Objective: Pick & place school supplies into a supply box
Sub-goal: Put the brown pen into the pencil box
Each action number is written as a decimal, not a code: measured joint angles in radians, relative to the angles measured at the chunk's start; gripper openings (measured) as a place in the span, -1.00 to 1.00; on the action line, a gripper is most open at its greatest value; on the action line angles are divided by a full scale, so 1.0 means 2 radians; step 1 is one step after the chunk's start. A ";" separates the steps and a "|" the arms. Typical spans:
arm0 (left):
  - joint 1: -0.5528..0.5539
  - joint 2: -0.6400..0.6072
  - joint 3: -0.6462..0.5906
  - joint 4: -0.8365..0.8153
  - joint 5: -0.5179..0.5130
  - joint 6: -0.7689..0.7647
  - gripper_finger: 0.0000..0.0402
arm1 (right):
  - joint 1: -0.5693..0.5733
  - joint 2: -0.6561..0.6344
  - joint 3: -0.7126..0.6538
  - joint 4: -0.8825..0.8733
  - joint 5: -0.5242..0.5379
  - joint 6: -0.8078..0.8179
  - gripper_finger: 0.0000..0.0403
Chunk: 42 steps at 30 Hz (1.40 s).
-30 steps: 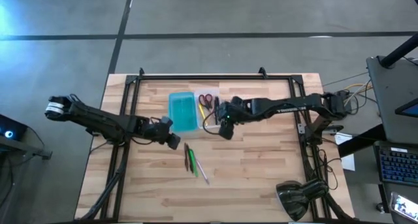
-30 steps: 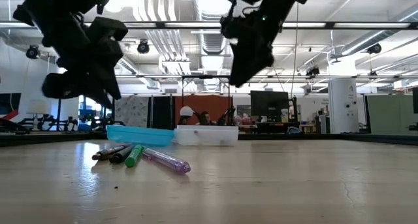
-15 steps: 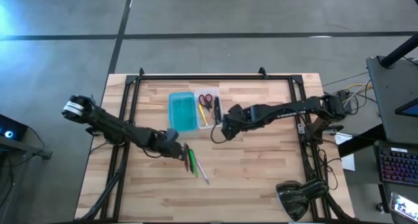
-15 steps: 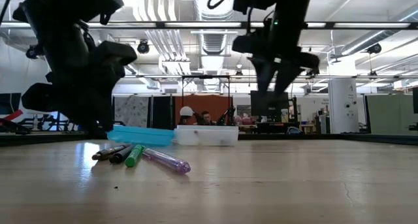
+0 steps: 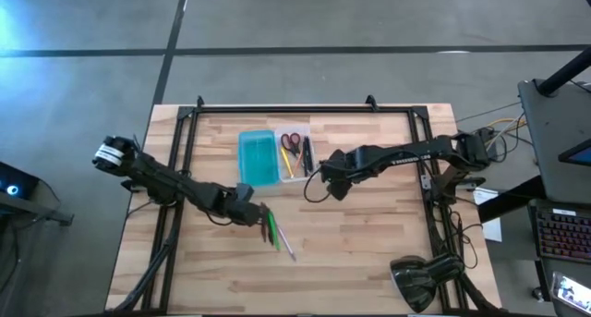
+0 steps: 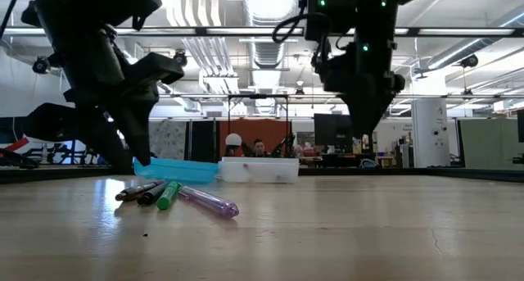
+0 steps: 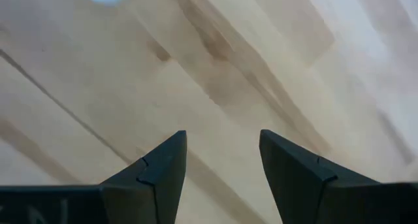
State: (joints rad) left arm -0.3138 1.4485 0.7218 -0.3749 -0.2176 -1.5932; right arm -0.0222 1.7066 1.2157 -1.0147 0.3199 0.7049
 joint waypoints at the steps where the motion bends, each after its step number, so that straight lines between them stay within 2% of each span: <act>1: 0.000 0.003 0.004 0.000 0.003 -0.003 -0.46 | -0.002 -0.002 -0.006 0.002 0.000 -0.012 -0.10; 6: 0.000 0.030 0.033 -0.016 0.023 -0.019 -0.46 | -0.010 -0.024 -0.047 0.062 -0.001 -0.063 -0.10; 11: 0.001 0.059 0.073 -0.095 0.026 -0.041 -0.46 | -0.013 -0.057 -0.084 0.128 -0.002 -0.066 -0.09; 15: 0.003 0.072 0.095 -0.101 0.027 -0.032 -0.46 | -0.021 -0.073 -0.103 0.159 -0.002 -0.064 -0.09; 25: 0.008 0.111 0.102 -0.072 0.044 -0.032 -0.46 | -0.042 -0.073 -0.109 0.157 -0.002 -0.049 -0.09; 36: 0.010 0.119 0.103 -0.078 0.045 -0.037 -0.47 | -0.044 -0.073 -0.110 0.158 -0.002 -0.050 -0.09; 42: 0.017 0.131 0.104 -0.091 0.049 -0.029 -0.59 | -0.044 -0.073 -0.110 0.158 -0.002 -0.056 -0.09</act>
State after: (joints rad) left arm -0.2788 1.7106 0.9300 -0.5574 -0.1202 -1.6512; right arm -0.1097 1.5604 0.9962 -0.6994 0.3164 0.5930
